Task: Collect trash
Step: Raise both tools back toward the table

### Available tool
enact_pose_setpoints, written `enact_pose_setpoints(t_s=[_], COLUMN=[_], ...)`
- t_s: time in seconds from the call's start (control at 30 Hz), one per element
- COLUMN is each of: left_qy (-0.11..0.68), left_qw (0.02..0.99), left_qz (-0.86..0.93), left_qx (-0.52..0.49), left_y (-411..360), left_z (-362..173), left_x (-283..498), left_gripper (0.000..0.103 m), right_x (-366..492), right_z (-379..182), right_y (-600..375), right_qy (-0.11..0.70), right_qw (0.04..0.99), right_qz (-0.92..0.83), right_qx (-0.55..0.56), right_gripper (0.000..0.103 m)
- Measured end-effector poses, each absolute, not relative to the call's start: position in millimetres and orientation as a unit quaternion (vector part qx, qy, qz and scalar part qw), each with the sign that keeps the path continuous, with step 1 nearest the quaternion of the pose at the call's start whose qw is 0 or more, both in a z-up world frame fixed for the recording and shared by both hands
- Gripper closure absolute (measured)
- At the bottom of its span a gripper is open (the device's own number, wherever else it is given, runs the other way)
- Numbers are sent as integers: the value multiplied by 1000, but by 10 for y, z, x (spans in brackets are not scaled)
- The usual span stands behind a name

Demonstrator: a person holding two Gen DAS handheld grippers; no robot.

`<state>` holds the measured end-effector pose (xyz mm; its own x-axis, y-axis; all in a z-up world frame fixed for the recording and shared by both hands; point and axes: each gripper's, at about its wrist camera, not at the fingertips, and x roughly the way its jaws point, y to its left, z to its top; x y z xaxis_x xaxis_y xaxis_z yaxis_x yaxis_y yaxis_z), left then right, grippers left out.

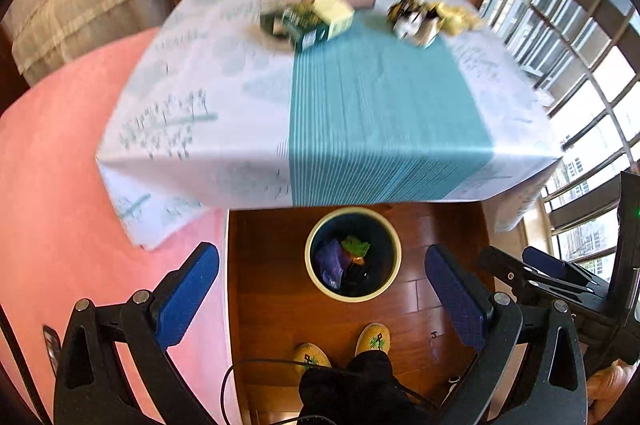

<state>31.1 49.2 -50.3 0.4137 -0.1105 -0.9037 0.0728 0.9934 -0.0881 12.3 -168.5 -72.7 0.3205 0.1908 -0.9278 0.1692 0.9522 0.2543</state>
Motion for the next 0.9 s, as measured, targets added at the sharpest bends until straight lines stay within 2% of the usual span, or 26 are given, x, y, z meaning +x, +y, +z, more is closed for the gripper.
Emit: enact_pose_setpoints(t_s=[0.2,0.47,0.67,0.9], left_qy=[484,406,386,393], left_qw=[871,907,916,914], left_qz=[-89,-111,-112,-103], left_qx=[-15,-11,-9,-10], left_y=[436,407,356,205], left_z=[217,976,1195,1132], left_x=[258,323,494,906], left_gripper=[1,1,1,1], right_x=[67,121,343,906], right_z=[76,679,935,912], right_y=[-1763,-1821,-1841,-1951], right_qy=[525,467,442,439], right_qw=[839,871,886,889], right_qz=[-4,-22,-25,-5], right_qx=[147,150,136,131], right_gripper=[13,13,13,13])
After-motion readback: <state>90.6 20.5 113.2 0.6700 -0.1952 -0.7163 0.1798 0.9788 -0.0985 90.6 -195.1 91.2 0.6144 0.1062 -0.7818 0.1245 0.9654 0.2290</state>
